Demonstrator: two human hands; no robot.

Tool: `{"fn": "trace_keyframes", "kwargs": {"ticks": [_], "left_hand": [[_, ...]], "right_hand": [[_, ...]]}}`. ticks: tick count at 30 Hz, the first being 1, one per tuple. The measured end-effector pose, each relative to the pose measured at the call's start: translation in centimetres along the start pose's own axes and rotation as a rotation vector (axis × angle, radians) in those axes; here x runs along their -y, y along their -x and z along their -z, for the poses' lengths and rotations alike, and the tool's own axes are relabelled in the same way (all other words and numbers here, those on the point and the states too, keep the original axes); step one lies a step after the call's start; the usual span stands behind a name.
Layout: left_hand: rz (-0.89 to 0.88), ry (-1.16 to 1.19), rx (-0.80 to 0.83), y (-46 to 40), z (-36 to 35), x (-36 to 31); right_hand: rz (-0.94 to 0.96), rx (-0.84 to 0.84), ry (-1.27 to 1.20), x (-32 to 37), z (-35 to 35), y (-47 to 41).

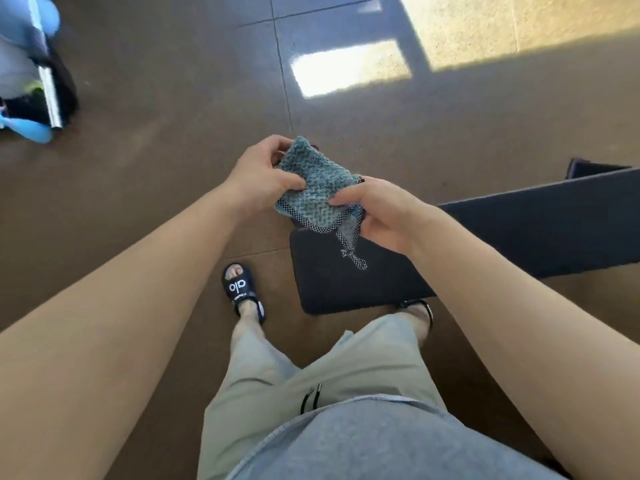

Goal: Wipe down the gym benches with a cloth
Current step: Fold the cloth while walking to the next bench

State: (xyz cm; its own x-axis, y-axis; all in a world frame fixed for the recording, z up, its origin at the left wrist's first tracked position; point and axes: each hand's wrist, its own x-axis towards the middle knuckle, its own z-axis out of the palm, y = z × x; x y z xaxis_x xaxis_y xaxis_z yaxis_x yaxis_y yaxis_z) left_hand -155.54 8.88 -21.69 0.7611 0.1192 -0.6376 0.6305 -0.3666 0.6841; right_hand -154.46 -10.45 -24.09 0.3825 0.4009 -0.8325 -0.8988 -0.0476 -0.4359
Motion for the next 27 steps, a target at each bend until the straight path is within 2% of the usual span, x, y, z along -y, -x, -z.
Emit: {"fn": "trace_keyframes", "kwargs": {"ticks": [5,8,19,27], "left_hand": [[-0.044,-0.146,0.187,-3.3,4.9,3.6],[-0.045,-0.203,0.288,-3.6,6.5,4.1],[-0.087,-0.313,0.388,-4.2,7.3,5.7],[-0.139,-0.412,0.492,-12.1,10.0,5.6]], "right_hand": [[0.133,-0.283,-0.189,-5.0,-6.2,-4.2],[0.189,-0.390,-0.287,-7.1,-8.6,-4.7],[0.260,-0.532,-0.476,-10.5,-12.4,-6.3],[0.254,-0.640,-0.682,-8.4,-14.9,-12.6]]}}
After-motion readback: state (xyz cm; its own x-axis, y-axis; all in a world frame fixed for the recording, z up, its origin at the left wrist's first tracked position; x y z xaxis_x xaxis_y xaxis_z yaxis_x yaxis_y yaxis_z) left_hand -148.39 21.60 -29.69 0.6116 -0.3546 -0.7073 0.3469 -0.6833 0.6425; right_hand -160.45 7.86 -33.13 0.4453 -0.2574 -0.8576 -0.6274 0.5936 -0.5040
